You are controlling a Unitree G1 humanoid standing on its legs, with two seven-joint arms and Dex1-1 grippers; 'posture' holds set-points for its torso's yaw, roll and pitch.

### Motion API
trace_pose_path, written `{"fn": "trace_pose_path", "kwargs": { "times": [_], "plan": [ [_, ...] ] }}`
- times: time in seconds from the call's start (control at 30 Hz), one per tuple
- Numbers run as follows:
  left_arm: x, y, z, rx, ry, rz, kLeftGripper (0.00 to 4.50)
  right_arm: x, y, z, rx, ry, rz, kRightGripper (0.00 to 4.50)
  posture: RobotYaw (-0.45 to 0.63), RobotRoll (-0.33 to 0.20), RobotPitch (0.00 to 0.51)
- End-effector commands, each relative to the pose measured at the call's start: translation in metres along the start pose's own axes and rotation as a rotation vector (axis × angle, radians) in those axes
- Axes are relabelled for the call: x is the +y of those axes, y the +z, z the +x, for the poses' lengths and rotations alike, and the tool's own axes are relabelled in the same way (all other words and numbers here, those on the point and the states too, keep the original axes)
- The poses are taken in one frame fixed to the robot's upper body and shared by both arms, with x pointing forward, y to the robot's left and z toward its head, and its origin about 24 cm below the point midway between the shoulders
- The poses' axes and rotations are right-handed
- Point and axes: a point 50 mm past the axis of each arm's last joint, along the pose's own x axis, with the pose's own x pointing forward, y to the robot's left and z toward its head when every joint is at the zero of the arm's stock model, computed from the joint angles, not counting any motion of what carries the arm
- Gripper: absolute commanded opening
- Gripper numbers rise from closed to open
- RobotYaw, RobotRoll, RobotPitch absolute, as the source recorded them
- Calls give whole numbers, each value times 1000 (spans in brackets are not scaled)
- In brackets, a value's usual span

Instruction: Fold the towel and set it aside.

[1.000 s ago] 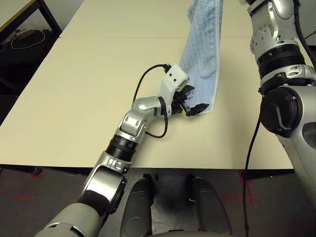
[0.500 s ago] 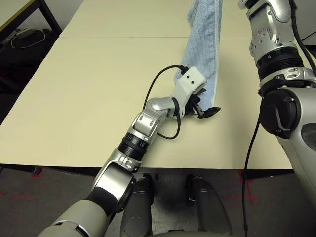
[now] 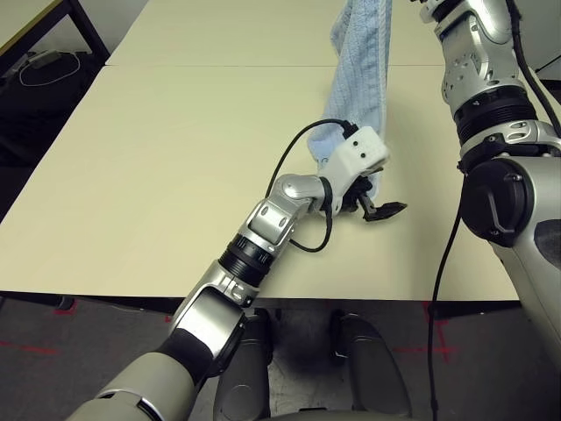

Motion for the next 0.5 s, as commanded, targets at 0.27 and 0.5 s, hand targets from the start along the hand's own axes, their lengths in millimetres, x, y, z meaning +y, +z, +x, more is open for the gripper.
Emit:
{"fn": "trace_pose_path", "kwargs": {
  "times": [0.27,0.5],
  "plan": [
    [5,-11,2,40,35,14,4500,-3,49,20,-162,10,8,35,15,0,208],
    [9,-17,-1,65,60,12,4500,-2,52,20,-179,20,11,35,11,0,208]
  ]
}}
